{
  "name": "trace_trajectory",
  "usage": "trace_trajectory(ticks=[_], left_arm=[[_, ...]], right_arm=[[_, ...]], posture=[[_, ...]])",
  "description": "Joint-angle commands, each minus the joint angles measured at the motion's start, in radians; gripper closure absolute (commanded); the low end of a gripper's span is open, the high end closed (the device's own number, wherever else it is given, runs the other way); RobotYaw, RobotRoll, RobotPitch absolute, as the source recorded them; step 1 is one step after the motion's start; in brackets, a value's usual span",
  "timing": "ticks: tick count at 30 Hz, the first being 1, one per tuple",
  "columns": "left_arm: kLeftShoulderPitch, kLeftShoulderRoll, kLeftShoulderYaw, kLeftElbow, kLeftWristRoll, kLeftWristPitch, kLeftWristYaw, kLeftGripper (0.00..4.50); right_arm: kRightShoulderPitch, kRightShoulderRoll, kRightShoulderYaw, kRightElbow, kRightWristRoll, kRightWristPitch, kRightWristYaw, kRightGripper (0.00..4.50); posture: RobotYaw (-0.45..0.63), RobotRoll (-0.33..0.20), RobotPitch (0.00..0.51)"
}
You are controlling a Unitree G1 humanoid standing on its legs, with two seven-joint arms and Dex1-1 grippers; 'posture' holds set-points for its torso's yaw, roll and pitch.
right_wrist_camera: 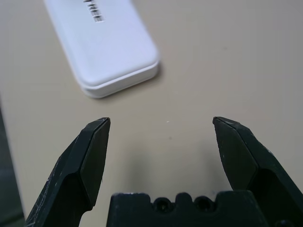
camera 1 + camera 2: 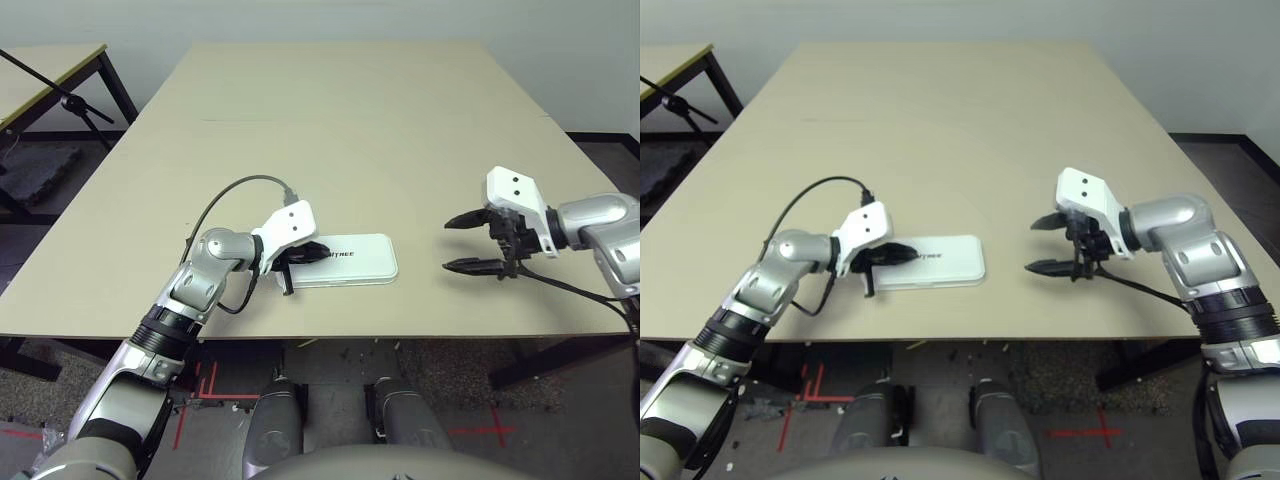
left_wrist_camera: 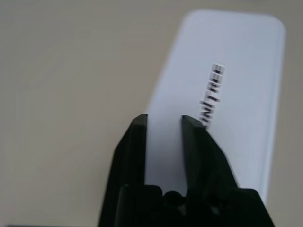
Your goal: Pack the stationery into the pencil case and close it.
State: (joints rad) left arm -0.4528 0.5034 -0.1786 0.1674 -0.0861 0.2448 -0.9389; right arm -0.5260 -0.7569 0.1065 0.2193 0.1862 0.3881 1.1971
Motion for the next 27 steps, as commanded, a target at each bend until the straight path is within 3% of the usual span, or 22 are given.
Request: trace_trajectory(ticks=[1, 5, 10, 16, 27], left_arm=[[0.002, -0.014, 0.13, 0.027, -0.108, 0.009, 0.029, 1.62], [-0.055, -0.018, 0.304, 0.141, -0.19, -0.006, 0.124, 0.06], [-0.15, -0.015, 0.445, 0.391, -0.167, -0.144, 0.352, 0.02], [-0.201, -0.002, 0.512, 0.619, -0.109, -0.329, 0.605, 0.02], [-0.207, 0.012, 0.53, 0.718, -0.1, -0.45, 0.737, 0.02]], right_arm=[[-0.026, 0.064, -0.075, 0.056, 0.036, 0.024, -0.113, 0.0], [-0.088, 0.191, -0.194, 0.202, 0.044, -0.05, -0.348, 0.0], [-0.176, 0.281, -0.347, 0.472, 0.033, -0.234, -0.68, 0.0], [-0.238, 0.273, -0.456, 0.752, 0.012, -0.427, -1.024, 0.0], [-0.263, 0.247, -0.454, 0.866, -0.001, -0.53, -1.094, 0.0]], posture=[[-0.02, 0.0, 0.047], [-0.01, 0.0, 0.045], [-0.01, 0.0, 0.038], [-0.01, 0.0, 0.056], [-0.01, 0.0, 0.097]])
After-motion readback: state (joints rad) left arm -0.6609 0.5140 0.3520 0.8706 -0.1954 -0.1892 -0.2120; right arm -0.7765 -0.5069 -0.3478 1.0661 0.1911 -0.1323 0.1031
